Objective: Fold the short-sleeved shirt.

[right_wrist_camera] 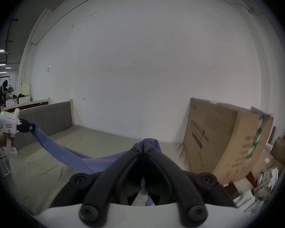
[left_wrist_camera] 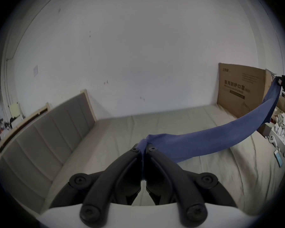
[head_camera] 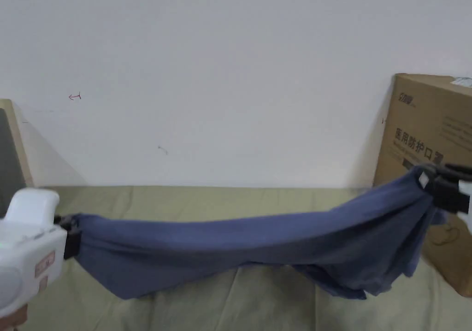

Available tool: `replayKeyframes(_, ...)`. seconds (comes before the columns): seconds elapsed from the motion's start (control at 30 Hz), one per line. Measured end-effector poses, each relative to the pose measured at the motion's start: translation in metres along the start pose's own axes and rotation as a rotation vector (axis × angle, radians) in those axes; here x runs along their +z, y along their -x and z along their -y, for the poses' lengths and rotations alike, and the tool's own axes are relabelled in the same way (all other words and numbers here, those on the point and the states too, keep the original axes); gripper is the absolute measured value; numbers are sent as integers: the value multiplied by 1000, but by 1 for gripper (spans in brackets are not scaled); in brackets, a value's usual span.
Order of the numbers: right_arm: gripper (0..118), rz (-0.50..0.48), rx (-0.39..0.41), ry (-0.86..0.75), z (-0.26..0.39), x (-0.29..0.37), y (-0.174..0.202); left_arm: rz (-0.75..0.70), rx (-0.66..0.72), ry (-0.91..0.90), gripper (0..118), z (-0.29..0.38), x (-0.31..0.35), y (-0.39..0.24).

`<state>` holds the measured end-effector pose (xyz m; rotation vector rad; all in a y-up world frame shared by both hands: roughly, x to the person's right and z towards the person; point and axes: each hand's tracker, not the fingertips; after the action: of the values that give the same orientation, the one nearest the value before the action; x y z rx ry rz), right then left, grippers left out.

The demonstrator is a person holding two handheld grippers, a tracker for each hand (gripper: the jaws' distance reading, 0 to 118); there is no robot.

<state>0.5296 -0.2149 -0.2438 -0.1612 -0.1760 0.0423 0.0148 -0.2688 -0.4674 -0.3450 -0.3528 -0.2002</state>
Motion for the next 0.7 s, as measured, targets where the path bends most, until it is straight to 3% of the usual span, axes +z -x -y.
replayKeyframes(0.17, 0, -23, 35, 89, 59, 80, 25, 31, 81, 77, 3, 83, 59, 1)
replayKeyframes(0.33, 0, -73, -11, 169, 126, 159, 44, 46, 115, 174, 3, 171, 109, -1)
replayKeyframes(0.47, 0, -126, 63, 274, 181, 208, 57, 63, 116, 225, 3, 221, 144, -1)
replayKeyframes(0.7, 0, -102, -4, 424, 274, 257, 68, 82, 91, 281, 3, 271, 179, -5)
